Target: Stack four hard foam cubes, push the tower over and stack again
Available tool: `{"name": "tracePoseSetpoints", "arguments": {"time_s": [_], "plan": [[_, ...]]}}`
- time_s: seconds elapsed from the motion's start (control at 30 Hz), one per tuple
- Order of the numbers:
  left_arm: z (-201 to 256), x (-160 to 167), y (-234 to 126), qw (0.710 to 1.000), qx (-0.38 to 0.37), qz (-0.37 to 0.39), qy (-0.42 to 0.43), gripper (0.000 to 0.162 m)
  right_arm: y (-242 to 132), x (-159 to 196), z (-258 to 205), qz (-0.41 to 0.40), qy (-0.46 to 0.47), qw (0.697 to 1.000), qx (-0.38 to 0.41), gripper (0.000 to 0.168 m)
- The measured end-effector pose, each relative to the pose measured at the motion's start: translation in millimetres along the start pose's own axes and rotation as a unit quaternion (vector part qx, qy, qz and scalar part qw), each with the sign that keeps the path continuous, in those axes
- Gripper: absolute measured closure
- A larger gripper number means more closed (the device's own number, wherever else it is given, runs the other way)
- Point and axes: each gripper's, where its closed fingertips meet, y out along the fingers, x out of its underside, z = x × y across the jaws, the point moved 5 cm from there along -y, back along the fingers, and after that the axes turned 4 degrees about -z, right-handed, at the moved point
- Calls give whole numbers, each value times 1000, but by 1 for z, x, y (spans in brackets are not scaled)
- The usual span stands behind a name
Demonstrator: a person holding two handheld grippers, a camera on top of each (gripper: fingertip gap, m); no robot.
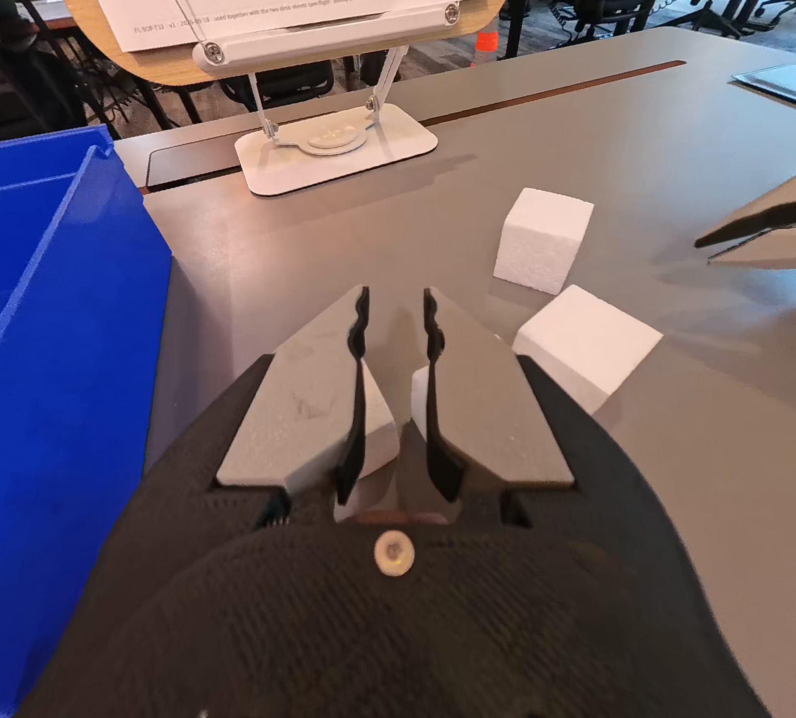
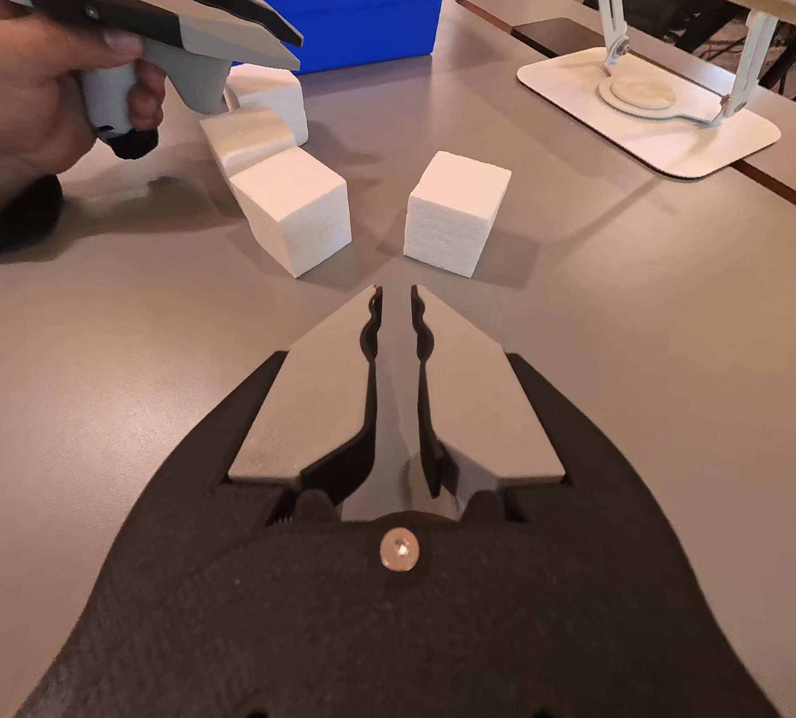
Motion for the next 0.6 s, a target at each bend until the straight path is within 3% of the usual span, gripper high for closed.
{"name": "tracePoseSetpoints", "arguments": {"time_s": [0.37,0.6], "plan": [[2,1,2,1000,2,-4,6,139,-2,0,-1,2,-12,1000,10,155],[-4,-8,-10,999,-17,42,-3,146,-2,1,-2,0,-14,1000,8,153]]}}
